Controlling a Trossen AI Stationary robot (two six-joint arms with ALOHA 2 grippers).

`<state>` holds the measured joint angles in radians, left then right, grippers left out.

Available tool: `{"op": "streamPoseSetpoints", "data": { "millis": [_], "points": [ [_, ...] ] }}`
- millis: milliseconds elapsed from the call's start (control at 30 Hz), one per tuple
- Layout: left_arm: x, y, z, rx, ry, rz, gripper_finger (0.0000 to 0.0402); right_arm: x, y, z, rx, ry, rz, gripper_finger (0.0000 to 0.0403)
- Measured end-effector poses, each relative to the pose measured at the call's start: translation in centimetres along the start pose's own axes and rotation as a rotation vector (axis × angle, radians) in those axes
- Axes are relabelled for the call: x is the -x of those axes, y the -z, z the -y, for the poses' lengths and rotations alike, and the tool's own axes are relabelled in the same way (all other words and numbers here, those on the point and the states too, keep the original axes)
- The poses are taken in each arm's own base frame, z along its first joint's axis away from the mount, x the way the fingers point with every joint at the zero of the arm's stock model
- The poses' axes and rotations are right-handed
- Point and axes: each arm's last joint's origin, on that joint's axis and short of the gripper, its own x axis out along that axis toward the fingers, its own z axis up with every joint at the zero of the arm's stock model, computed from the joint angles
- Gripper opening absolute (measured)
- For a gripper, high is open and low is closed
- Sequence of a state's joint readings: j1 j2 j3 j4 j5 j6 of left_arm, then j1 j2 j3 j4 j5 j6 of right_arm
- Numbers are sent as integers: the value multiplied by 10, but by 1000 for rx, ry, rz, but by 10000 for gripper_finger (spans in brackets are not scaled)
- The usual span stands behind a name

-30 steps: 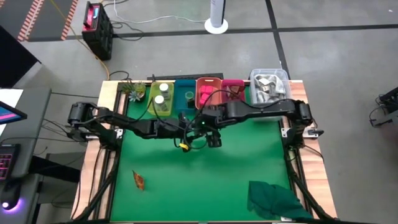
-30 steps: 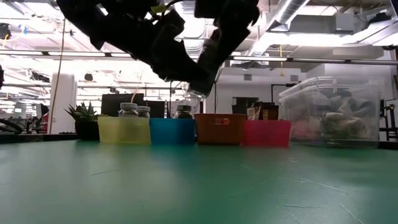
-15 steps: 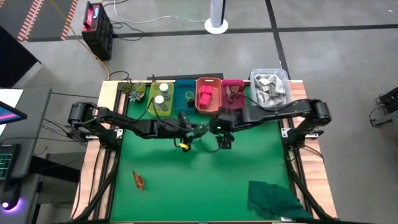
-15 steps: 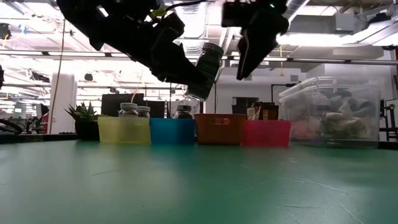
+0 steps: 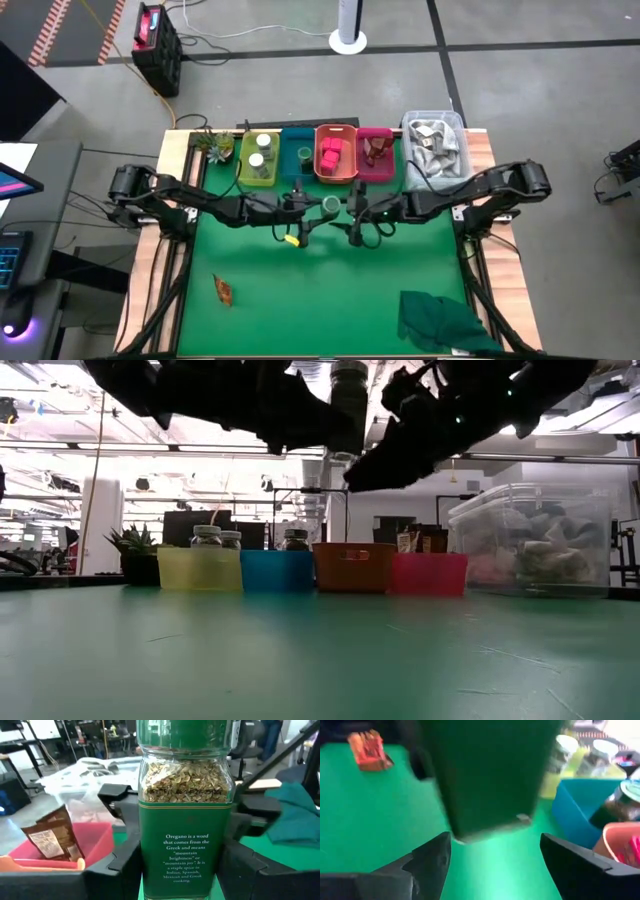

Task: Sort spices by type
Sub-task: Put the green seasoning bottle into the blue bin

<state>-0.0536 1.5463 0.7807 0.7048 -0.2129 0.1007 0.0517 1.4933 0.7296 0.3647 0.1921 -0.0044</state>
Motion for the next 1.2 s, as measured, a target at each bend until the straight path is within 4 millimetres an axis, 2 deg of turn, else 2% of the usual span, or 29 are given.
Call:
{"op": "streamPoseSetpoints", "data": {
  "millis": [533,667,867,1067,1200],
  "points": [
    [1,-5,4,-12,43,50,194,3,-18,-7,53,-44,185,327],
    [1,-5,7,-39,84,55,196,3,-18,-7,60,-50,190,299],
    [1,-5,8,-47,108,56,198,3,-18,-10,68,-66,185,223],
    [1,-4,7,-28,45,36,221,3,-16,-11,77,-59,171,220],
    [-3,-17,7,-49,30,66,256,3,-16,-10,58,-54,165,220]
  ]
}}
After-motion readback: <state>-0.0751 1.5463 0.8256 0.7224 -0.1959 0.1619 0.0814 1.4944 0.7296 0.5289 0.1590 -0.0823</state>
